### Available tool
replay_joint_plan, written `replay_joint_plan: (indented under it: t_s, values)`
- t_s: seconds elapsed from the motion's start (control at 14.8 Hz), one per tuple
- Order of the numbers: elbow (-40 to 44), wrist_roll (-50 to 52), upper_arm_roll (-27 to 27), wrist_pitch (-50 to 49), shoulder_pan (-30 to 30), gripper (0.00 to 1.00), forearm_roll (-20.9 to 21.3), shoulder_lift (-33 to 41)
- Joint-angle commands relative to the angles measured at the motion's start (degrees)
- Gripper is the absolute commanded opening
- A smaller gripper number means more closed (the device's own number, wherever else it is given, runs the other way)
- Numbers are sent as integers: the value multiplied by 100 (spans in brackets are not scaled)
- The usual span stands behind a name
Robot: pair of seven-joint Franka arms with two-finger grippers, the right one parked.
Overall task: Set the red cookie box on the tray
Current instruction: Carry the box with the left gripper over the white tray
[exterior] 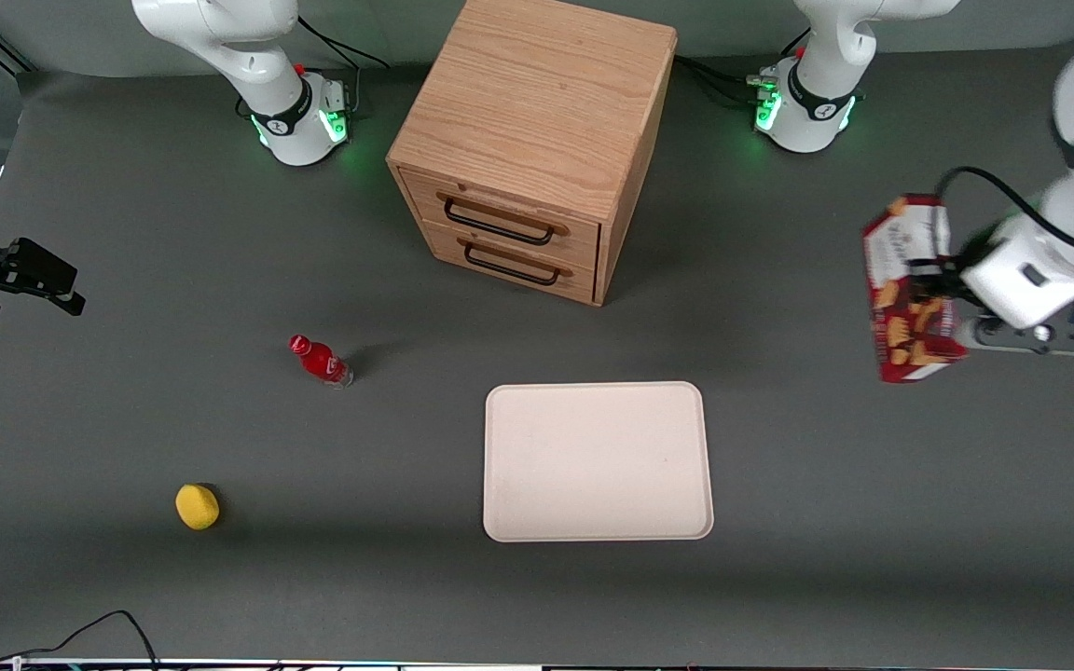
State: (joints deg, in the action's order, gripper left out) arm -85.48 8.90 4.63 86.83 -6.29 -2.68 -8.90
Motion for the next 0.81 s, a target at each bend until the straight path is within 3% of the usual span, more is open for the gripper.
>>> replay_joint_plan:
  t_s: [0.0,0.2,0.41,0.61,0.68,0.75]
  values:
    - [866,1497,992,164,-48,0,31,-1146]
    - [718,2089,1408,2069,-188,0,626,-2112]
    - [629,2160,1497,3459,-232,0,1584,-3072]
    - [314,2335,1471,4594,-223,0,2226,-3522]
    - [226,2493,1470,4693,-189,92,2281,-3505]
    - [216,2564,1470,4607,-180,100,2281,-3444]
